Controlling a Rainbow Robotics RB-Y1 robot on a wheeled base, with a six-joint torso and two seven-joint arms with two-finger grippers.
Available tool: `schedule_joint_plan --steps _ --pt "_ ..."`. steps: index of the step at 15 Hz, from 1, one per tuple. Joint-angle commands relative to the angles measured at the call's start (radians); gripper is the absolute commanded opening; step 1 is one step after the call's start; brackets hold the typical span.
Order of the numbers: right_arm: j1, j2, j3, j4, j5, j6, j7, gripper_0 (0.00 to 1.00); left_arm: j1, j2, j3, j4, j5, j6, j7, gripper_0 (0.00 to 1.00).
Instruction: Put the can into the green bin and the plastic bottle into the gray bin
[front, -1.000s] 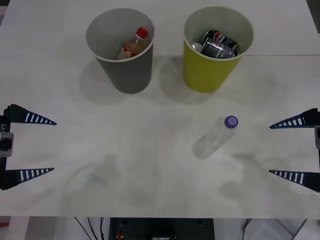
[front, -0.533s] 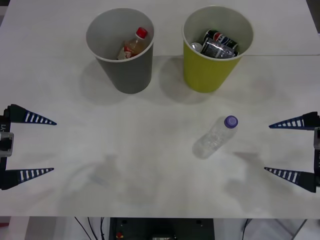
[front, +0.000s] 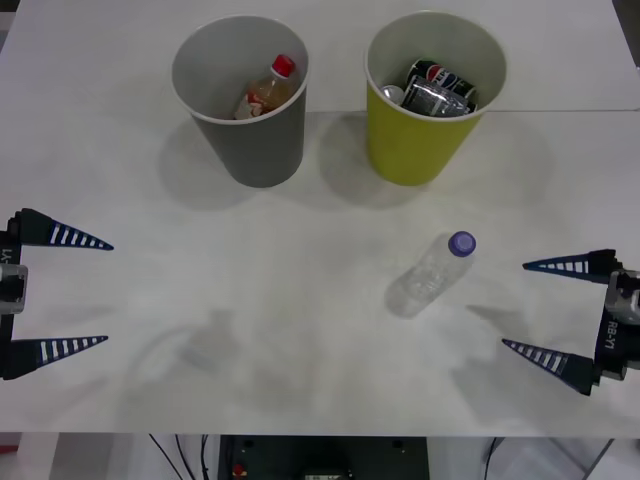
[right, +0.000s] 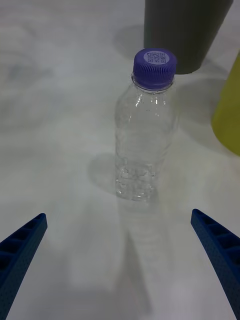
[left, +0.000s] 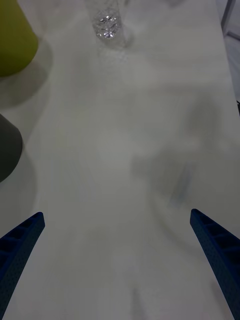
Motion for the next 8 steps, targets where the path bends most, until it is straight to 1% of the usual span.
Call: schedule_joint_plan --steps 1,4,8 --pt "-0.002 0.095 0.000 0.035 0.000 0.003 0.022 1.00 0.000 0.000 0.000 0.000 0.000 0.000 0.000 1.00" --pt "-0.005 0.175 0.000 0.061 0.000 0.027 0.035 1.00 0.000 0.000 0.000 0.000 0.000 0.000 0.000 1.00" --pt "-0.051 0.262 0.003 0.147 0.000 0.029 0.051 1.00 0.000 0.000 0.000 0.000 0.000 0.000 0.000 1.00"
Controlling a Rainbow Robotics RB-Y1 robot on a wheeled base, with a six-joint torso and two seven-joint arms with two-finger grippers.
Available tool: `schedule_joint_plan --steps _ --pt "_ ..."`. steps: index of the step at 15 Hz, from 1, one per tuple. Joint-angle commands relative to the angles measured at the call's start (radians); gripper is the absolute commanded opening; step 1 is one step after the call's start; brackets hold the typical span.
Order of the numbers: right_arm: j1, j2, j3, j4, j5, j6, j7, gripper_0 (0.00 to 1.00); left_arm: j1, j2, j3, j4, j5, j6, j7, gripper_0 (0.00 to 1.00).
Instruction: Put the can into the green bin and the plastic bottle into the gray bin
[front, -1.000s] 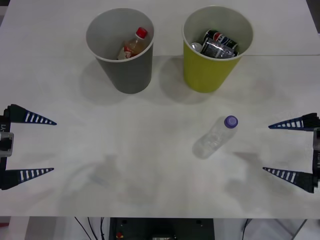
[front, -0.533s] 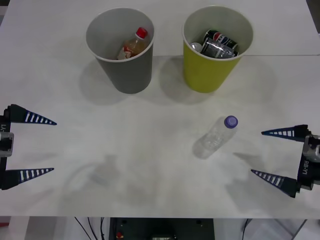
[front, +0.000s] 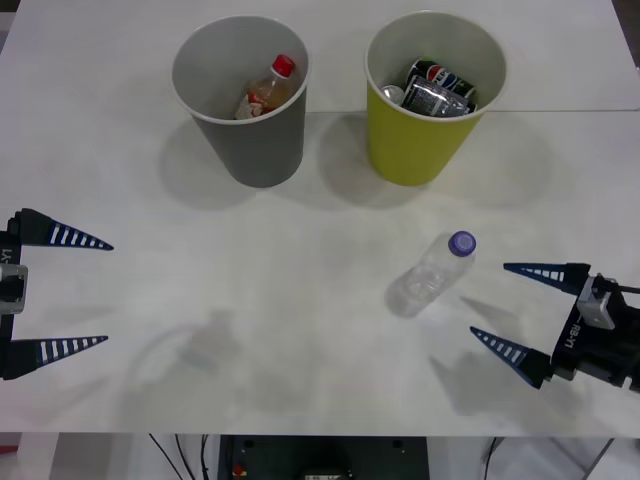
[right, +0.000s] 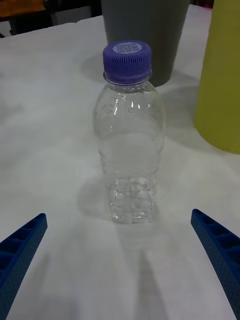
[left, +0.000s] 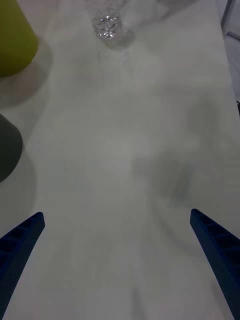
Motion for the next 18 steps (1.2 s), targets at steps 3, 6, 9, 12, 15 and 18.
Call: schedule_joint_plan --steps 3,6,9,12,15,18 --pt "-0.062 0.094 0.005 0.096 0.000 0.003 0.027 1.00 0.000 0.000 0.000 0.000 0.000 0.000 0.000 1.00" --pt "-0.097 0.126 0.031 0.142 0.000 0.029 0.045 1.00 0.000 0.000 0.000 0.000 0.000 0.000 0.000 1.00" --pt "-0.126 0.149 0.062 0.163 0.000 0.058 0.060 1.00 0.000 0.000 0.000 0.000 0.000 0.000 0.000 1.00" --pt "-0.166 0.169 0.074 0.208 0.001 0.062 0.077 1.00 0.000 0.000 0.000 0.000 0.000 0.000 0.000 1.00" --pt "-0.202 0.189 0.095 0.239 0.000 0.074 0.093 1.00 0.000 0.000 0.000 0.000 0.000 0.000 0.000 1.00" --pt "-0.222 0.201 0.118 0.243 0.000 0.092 0.100 1.00 0.000 0.000 0.000 0.000 0.000 0.000 0.000 1.00"
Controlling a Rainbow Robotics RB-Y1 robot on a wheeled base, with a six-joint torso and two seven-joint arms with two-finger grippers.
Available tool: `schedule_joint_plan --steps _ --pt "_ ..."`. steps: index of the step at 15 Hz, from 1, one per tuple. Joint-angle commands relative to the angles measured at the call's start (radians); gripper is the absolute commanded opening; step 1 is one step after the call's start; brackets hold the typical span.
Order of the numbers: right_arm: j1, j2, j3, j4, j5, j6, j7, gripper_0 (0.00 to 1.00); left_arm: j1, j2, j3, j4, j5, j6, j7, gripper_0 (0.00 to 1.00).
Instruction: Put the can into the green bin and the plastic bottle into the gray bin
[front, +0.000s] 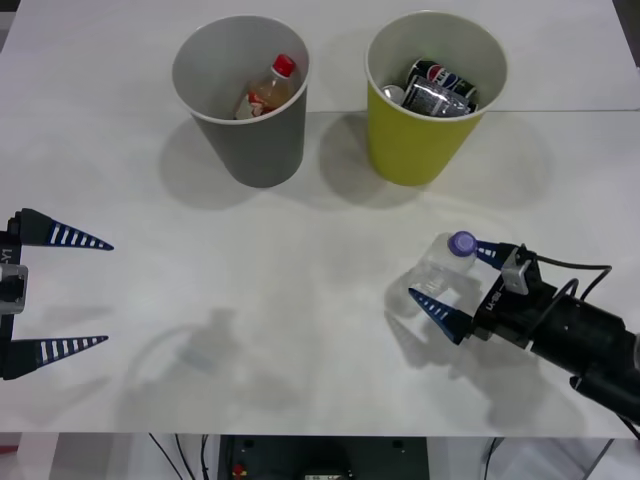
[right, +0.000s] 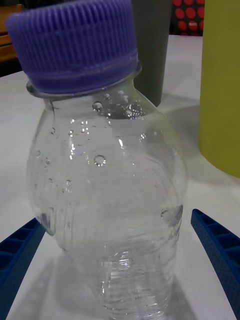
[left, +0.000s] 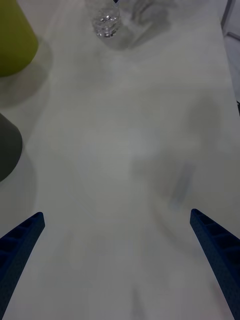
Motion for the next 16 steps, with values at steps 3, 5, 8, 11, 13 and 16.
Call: schedule_joint_plan --steps 3,5,8,11,13,16 --pt "-0.014 0.005 0.031 0.003 0.000 0.025 0.009 0.82 0.000 0.000 0.000 0.000 0.000 0.000 0.000 1.00" --pt "-0.014 0.006 0.040 0.001 0.000 0.034 0.002 0.00 0.000 0.000 0.000 0.000 0.000 0.000 0.000 1.00" --pt "-0.015 0.006 0.048 0.001 0.000 0.040 -0.005 0.00 0.000 0.000 0.000 0.000 0.000 0.000 0.000 1.00" --pt "-0.014 0.006 0.048 0.001 0.000 0.041 -0.006 0.00 0.000 0.000 0.000 0.000 0.000 0.000 0.000 1.00" --pt "-0.014 0.006 0.049 0.001 0.000 0.040 -0.006 0.00 0.000 0.000 0.000 0.000 0.000 0.000 0.000 1.00" --pt "-0.012 0.000 0.045 -0.005 -0.005 0.035 -0.012 0.00 0.000 0.000 0.000 0.000 0.000 0.000 0.000 1.00"
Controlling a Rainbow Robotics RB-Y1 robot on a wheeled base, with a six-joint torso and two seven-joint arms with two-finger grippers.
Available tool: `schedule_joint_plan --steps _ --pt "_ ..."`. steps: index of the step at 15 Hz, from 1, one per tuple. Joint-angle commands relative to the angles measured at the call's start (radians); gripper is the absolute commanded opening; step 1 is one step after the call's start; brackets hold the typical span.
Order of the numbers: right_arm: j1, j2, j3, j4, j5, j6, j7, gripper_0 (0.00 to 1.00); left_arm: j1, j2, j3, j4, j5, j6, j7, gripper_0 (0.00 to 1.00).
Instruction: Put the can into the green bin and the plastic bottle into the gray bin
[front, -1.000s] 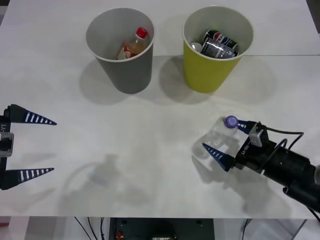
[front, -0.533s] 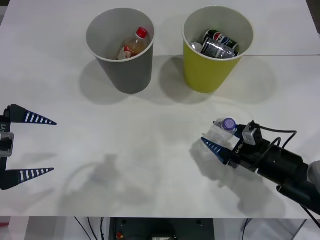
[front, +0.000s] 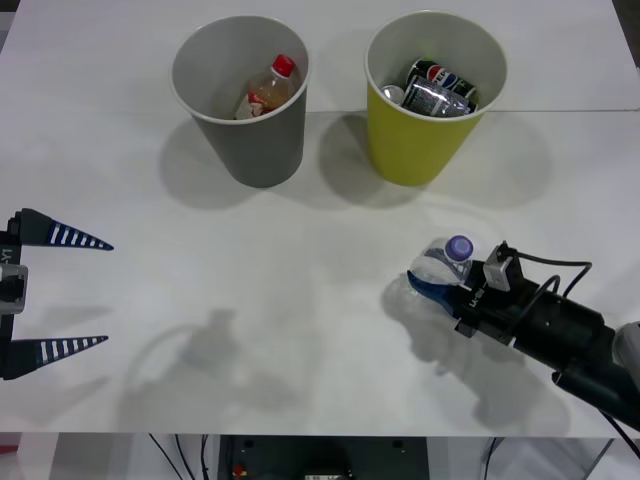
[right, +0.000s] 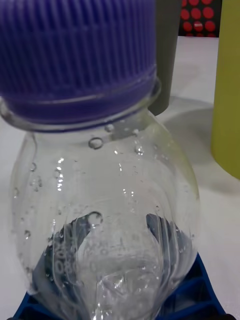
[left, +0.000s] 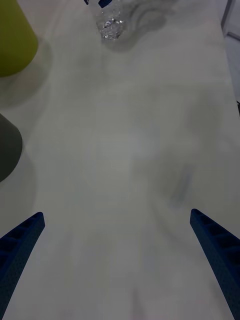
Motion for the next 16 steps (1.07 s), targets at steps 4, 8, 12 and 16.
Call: schedule_joint_plan --steps 4,8,12,16 --pt "0.036 -0.050 -0.007 -0.109 0.044 0.000 -0.126 0.00 0.000 0.000 0.000 0.000 0.000 0.000 0.000 1.00" --pt "0.089 -0.119 -0.009 -0.329 0.243 0.008 -0.465 0.00 0.000 0.000 0.000 0.000 0.000 0.000 0.000 1.00" --pt "0.094 -0.177 0.003 -0.470 0.452 0.008 -0.838 0.00 0.000 0.000 0.000 0.000 0.000 0.000 0.000 1.00" --pt "0.075 -0.269 0.068 -0.643 0.644 -0.005 -1.231 0.00 0.000 0.000 0.000 0.000 0.000 0.000 0.000 1.00"
